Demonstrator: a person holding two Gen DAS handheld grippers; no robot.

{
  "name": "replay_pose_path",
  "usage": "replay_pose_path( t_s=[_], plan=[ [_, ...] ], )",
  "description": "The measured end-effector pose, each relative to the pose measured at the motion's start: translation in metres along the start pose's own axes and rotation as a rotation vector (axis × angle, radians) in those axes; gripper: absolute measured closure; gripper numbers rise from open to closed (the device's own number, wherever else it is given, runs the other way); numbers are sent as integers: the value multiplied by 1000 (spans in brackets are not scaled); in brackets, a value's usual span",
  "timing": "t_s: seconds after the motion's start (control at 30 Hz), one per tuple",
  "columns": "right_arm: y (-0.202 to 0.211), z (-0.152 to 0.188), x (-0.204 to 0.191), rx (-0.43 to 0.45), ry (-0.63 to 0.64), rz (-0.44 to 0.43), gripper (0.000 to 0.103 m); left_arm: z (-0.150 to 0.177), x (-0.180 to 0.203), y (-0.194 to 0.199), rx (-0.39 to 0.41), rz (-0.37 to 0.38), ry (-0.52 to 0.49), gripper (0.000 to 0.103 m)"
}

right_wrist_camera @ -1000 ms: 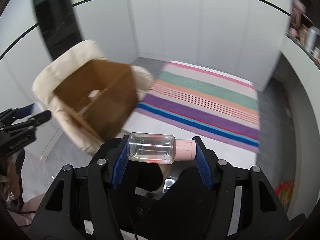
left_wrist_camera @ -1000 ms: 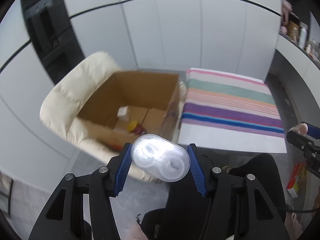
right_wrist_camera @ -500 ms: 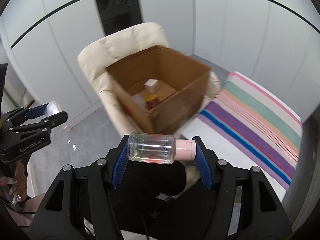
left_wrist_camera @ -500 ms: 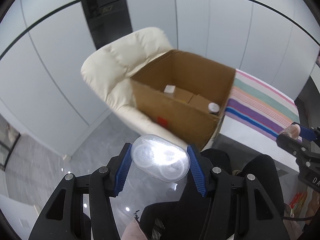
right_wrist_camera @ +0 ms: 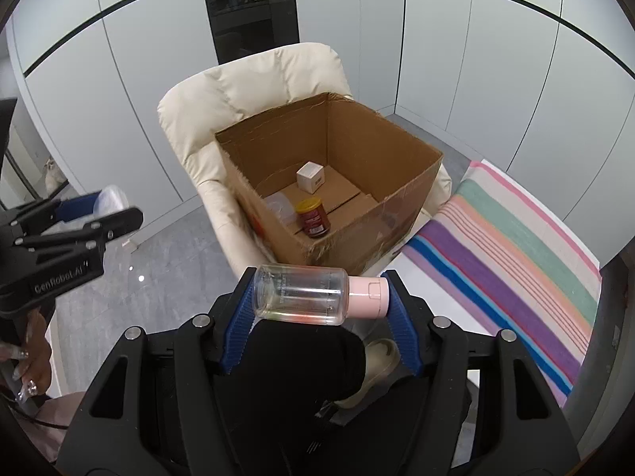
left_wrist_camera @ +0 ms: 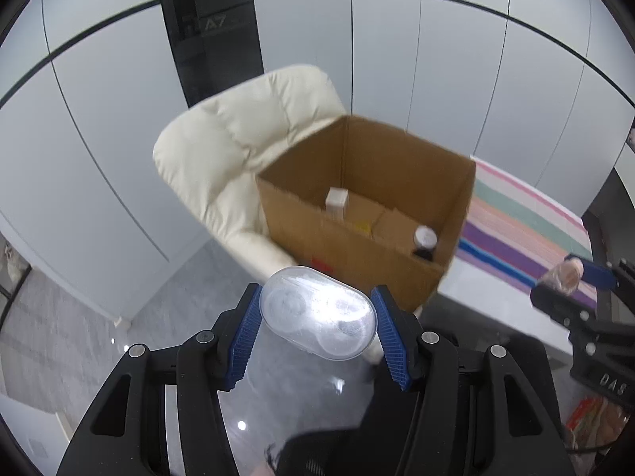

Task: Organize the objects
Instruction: 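Carry the oval case and glass bottle with both tools over the cardboard box, then open both tools to drop the oval case and bottle into the box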

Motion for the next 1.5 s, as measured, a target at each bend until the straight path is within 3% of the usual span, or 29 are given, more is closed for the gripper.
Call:
replay_pose_path(
  t_s=[0.2, 0.53, 1.03, 1.27, 1.33, 1.37, 1.4, 1.47, 1.5],
  plan=[
    [-27, -21, 11, -1, -23, 32, 39, -39, 3, -39, 26, 28, 35, 46],
    [-99, -63, 27, -43, -34, 73, 39, -101, 5, -107, 68, -7, 47, 46],
    [-188, -114, 54, -91, -71, 112, 39, -122, -6, -218, -89, -21, 83, 46],
    [-218, -117, 63, -122, -85, 130, 39, -142, 10, -238, -67, -29, 17, 45],
    [-225, -116, 63, -150, -60, 144, 39, -142, 20, -248, -99, -6, -37, 36],
    [-228, -114, 61, -170, -35, 147, 33, -139, 24, -254, -125, 23, -57, 25],
    [-231, -112, 61, -185, -18, 156, 19, -136, 27, -257, -144, 39, -64, 14],
    [-230, -111, 62, -172, -2, 177, 9, -130, 28, -260, -165, 58, -64, 6],
    [-229, -111, 61, -157, 1, 178, 9, -128, 29, -260, -168, 60, -72, 6]
  ],
)
Point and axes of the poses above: each gripper's, at about its wrist camera, not at the fingertips, and y roughly against the way its jaws point, x to its right, z to its underside, the point moved 6 cm from there along -y, roughly the way its jaws point, and after that the axes turned 4 degrees about x, right-handed, at the moved point
